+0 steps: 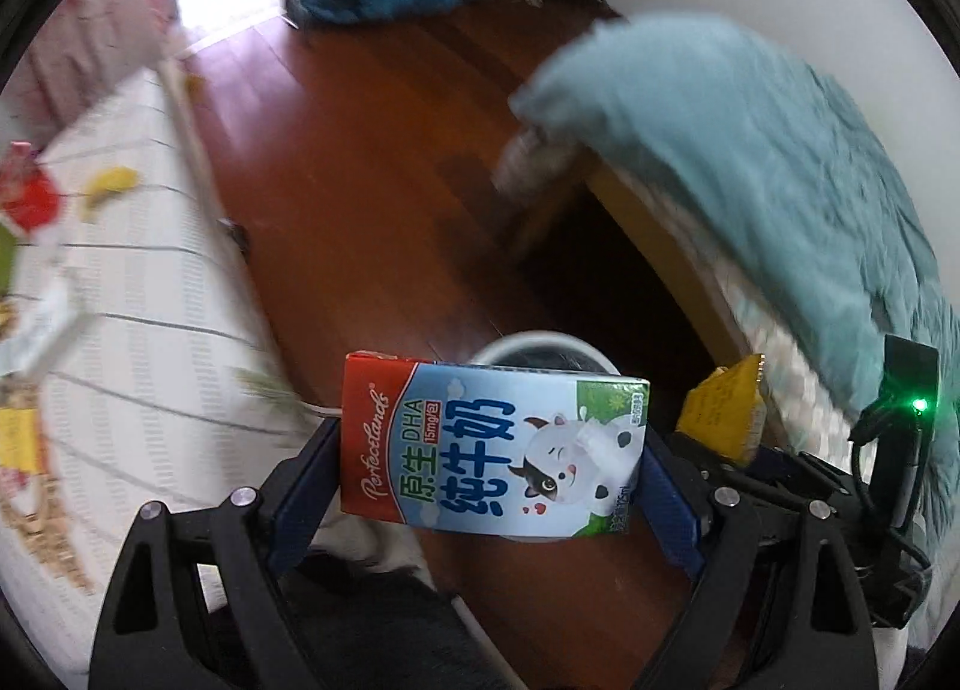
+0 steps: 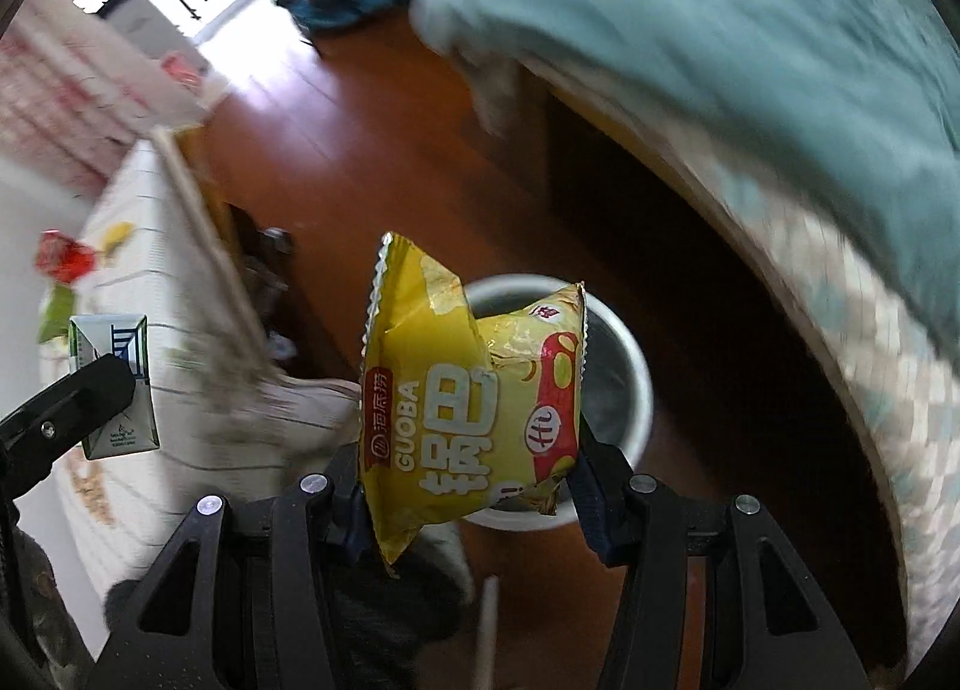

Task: Collect trash
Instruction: 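Carry both items to the wastebasket and open both tools to drop them, then move both tools back toward the table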

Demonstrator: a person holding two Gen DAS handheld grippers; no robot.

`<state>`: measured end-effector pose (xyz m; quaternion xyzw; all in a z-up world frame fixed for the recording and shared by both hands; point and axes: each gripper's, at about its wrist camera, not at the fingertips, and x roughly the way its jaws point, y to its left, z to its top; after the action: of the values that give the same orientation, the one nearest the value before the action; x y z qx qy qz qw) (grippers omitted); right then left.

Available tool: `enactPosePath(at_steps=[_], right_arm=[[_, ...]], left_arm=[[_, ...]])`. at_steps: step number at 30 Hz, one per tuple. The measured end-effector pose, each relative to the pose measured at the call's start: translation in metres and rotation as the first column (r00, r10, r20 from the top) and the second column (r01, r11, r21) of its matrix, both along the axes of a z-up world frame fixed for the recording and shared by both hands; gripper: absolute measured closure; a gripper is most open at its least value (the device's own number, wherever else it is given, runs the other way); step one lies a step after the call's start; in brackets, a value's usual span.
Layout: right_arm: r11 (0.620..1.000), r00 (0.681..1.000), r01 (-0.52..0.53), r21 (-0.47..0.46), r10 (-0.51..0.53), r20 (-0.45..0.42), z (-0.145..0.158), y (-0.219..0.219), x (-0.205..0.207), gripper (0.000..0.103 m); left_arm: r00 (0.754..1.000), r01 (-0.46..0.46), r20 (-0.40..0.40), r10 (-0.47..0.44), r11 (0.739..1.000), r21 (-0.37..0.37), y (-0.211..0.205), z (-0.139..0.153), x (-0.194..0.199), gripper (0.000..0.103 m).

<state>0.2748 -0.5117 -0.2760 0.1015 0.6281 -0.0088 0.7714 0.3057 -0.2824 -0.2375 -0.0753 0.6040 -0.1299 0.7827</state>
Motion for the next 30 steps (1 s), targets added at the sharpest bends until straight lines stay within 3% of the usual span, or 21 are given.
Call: enactPosePath(at_steps=[6,14,15,18,25,30], right_arm=[[0.999,0.996,0.0,-0.046,-0.004,-0.088,-0.055,-0.029,-0.001,0.048],[0.999,0.988,0.002,-0.051,-0.009,-0.153,-0.098,-0.038,0.004,0.047],[0.999,0.987,0.0,-0.054,-0.009,-0.16,-0.102,-0.038,0.005,0.042],[0.998,0.984,0.002,-0.056,-0.012,-0.175,-0.114,-0.032,0.011,0.004],[0.993,0.988,-0.006,-0.119,-0.012,-0.152,-0.099,-0.026,-0.001,0.002],[0.992,0.991,-0.001,-0.128,-0.016,-0.136,-0.074,-0.021,-0.016,0.002]], left_arm=[[0.992,0.081,-0.099,-0.081,0.997,-0.002,-0.05,-0.043,0.006,0.013],[0.979,0.121,-0.166,-0.117,0.993,0.012,-0.069,-0.071,0.009,0.012],[0.98,0.122,-0.159,-0.118,0.992,0.017,-0.071,-0.074,0.01,0.012],[0.982,0.124,-0.149,-0.113,0.99,0.065,-0.069,-0.072,0.008,0.008],[0.993,0.087,-0.091,-0.07,0.974,0.211,-0.055,-0.062,-0.003,0.005],[0.996,0.08,-0.066,-0.064,0.959,0.272,-0.044,-0.048,-0.017,0.005]])
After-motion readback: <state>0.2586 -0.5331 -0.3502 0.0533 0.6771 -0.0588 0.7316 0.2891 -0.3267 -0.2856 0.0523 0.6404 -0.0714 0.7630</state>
